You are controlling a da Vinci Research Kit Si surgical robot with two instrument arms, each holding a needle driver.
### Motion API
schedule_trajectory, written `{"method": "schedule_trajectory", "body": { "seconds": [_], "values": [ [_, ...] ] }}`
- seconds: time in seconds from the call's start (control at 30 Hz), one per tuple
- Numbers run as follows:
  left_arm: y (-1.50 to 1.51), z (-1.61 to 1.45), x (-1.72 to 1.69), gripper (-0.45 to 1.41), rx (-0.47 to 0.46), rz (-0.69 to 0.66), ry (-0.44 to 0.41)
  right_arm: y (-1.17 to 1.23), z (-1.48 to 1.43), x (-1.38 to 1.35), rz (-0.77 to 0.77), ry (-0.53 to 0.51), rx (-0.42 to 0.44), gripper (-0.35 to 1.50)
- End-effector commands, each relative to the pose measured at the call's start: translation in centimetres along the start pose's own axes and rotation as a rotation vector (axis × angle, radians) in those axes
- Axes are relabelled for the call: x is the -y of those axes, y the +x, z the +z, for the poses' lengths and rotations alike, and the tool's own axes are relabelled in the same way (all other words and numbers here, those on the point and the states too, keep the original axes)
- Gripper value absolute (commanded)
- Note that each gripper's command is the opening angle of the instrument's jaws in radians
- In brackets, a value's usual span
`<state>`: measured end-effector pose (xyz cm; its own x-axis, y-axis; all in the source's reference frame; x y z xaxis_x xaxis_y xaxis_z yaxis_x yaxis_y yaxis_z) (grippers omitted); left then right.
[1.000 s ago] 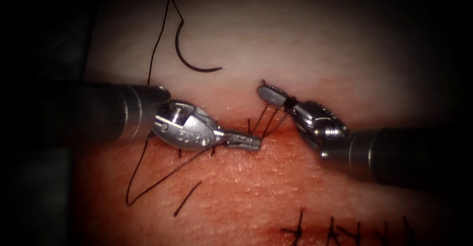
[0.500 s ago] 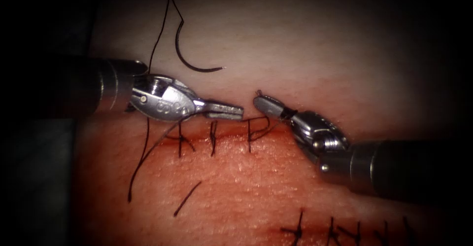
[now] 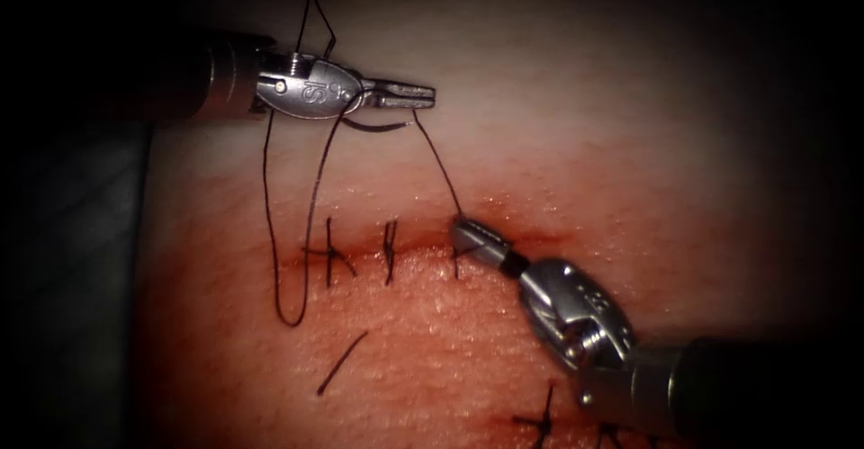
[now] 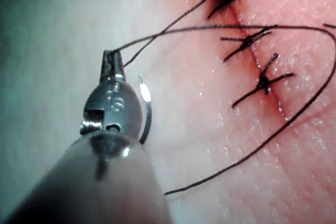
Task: Wound Closure
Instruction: Tension by pulling down with the right and up with the left.
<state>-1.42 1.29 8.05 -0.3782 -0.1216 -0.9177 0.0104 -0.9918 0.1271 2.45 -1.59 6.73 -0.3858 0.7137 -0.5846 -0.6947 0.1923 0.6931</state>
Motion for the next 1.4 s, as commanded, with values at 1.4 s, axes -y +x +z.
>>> {"method": "schedule_trajectory", "body": {
  "seconds": [1.4],
  "values": [
    [-0.8, 0.4, 1.33, -0.45, -0.001, 0.049, 0.341, -0.67, -0.41, 0.39, -0.104, 0.059, 0.099, -0.35]
  ]
}}
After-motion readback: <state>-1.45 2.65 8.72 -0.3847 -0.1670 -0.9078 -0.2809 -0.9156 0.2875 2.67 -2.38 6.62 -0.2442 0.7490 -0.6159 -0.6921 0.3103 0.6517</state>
